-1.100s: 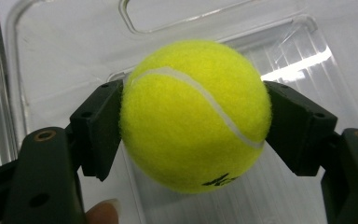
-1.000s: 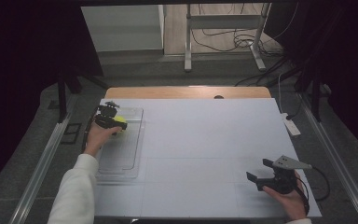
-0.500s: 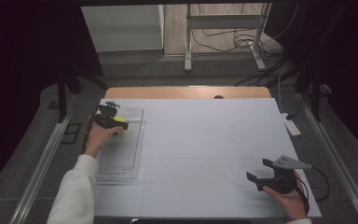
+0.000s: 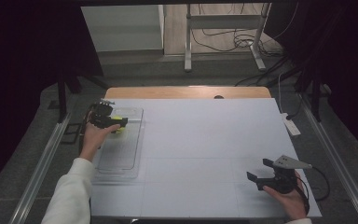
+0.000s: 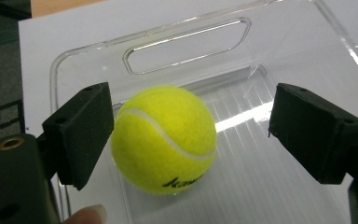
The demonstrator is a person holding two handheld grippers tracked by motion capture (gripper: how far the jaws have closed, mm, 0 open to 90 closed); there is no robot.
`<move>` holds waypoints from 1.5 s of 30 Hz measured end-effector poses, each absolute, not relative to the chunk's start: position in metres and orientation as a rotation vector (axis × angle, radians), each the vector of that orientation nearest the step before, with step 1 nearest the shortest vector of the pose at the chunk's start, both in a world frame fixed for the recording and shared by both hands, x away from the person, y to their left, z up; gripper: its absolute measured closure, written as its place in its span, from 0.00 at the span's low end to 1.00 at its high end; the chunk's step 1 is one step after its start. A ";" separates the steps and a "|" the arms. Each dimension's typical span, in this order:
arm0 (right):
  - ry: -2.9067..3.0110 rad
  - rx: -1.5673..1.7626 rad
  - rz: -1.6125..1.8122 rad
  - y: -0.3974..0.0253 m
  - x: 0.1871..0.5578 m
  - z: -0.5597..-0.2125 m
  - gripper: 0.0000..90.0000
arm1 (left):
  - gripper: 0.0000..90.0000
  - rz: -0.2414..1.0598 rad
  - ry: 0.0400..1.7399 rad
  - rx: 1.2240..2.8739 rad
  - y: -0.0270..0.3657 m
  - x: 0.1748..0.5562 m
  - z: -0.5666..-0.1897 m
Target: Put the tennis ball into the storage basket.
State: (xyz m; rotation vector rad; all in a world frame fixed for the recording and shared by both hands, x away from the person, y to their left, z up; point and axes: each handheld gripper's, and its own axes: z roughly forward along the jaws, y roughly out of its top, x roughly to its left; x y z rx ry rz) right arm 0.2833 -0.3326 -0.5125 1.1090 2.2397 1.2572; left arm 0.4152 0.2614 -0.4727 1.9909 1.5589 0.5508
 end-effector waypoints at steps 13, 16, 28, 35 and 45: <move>2.227 1.122 1.268 -0.335 0.283 -0.512 0.11 | 0.17 0.529 1.432 1.937 0.259 0.388 -0.464; 2.227 1.117 1.268 -0.334 0.282 -0.511 0.11 | 0.17 0.516 1.403 1.932 0.256 0.383 -0.463; 2.237 1.114 1.265 -0.336 0.284 -0.513 0.11 | 0.17 0.462 1.262 1.891 0.247 0.354 -0.457; 2.232 1.097 1.271 -0.332 0.280 -0.509 0.11 | 0.17 0.433 1.200 1.895 0.238 0.337 -0.458; 2.228 1.098 1.276 -0.330 0.277 -0.507 0.11 | 0.16 0.412 1.133 1.868 0.231 0.308 -0.462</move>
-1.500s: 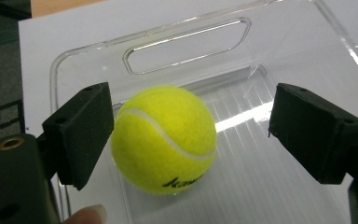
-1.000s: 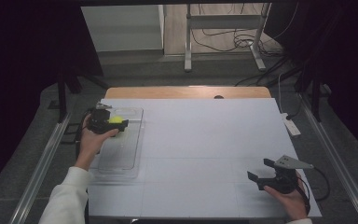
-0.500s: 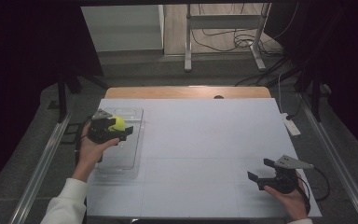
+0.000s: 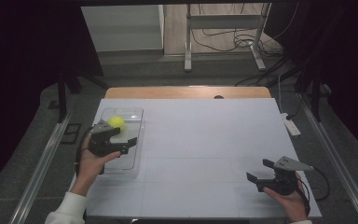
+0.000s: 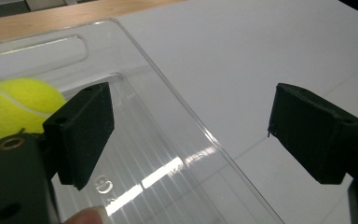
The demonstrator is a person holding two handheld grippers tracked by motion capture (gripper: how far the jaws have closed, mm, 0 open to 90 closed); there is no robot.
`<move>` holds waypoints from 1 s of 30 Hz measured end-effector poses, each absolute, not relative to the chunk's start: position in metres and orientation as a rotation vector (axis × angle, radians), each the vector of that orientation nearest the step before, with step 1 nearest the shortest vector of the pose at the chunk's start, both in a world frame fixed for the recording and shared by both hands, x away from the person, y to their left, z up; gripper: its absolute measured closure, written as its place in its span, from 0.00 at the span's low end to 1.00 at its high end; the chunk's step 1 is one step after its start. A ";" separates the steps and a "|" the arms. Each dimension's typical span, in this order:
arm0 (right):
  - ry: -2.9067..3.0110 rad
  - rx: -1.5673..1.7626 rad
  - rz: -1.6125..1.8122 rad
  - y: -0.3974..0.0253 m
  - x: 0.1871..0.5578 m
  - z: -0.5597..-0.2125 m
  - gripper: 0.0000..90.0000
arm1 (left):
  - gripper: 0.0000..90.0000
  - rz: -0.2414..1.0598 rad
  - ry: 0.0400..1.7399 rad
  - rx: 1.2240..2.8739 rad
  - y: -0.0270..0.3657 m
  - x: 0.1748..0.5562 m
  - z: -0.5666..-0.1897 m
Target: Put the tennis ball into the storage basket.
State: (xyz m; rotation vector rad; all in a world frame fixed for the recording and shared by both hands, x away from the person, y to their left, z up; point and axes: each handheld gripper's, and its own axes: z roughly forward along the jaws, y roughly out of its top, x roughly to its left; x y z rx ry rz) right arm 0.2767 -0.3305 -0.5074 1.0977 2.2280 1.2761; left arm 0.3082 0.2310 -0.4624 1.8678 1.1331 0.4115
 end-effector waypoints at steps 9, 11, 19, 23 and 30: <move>2.236 1.091 1.279 -0.328 0.279 -0.508 0.11 | 0.16 0.381 1.059 1.859 0.221 0.285 -0.474; 2.236 1.091 1.280 -0.328 0.279 -0.508 0.11 | 0.16 0.374 1.046 1.861 0.219 0.280 -0.477; 2.220 1.103 1.285 -0.331 0.279 -0.508 0.11 | 0.15 0.363 1.021 1.867 0.213 0.266 -0.489; 2.215 1.110 1.294 -0.332 0.279 -0.507 0.11 | 0.15 0.351 1.011 1.855 0.214 0.258 -0.492; 2.214 1.101 1.300 -0.331 0.281 -0.506 0.11 | 0.15 0.354 1.009 1.865 0.214 0.249 -0.498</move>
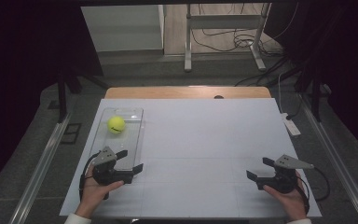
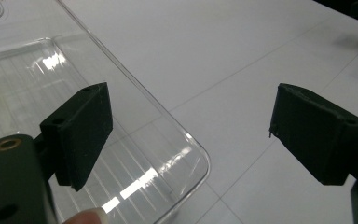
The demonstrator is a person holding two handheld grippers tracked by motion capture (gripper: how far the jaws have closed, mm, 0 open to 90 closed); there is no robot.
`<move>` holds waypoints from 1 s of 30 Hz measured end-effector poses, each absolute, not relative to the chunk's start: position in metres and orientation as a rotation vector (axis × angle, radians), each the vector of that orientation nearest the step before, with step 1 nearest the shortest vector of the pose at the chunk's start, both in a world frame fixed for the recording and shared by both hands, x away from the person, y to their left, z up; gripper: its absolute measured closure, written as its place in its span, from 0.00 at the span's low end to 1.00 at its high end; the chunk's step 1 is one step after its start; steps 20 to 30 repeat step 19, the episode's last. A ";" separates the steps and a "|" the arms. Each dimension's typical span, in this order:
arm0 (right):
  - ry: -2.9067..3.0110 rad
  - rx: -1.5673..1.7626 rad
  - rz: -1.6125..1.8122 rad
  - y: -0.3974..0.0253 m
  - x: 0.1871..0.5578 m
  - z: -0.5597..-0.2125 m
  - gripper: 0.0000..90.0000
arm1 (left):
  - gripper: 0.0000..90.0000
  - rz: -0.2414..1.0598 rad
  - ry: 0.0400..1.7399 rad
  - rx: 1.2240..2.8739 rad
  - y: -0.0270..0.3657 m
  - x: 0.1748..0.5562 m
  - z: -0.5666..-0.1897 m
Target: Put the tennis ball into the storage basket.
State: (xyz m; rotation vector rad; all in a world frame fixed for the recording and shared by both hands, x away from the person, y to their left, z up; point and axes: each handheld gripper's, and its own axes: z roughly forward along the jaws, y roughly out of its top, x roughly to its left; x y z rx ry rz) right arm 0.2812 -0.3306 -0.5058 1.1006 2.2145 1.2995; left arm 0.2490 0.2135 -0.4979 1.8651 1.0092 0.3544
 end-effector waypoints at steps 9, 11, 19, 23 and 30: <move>2.213 1.093 1.306 -0.331 0.283 -0.505 0.11 | 0.15 0.357 1.008 1.870 0.214 0.248 -0.499; 2.213 1.093 1.310 -0.331 0.283 -0.505 0.11 | 0.15 0.356 1.010 1.867 0.215 0.249 -0.500; 2.213 1.101 1.322 -0.332 0.284 -0.506 0.11 | 0.15 0.357 1.010 1.876 0.213 0.249 -0.500; 2.213 1.101 1.322 -0.332 0.284 -0.506 0.11 | 0.15 0.357 1.010 1.876 0.213 0.249 -0.500; 2.213 1.101 1.322 -0.332 0.284 -0.506 0.11 | 0.15 0.357 1.010 1.876 0.213 0.249 -0.500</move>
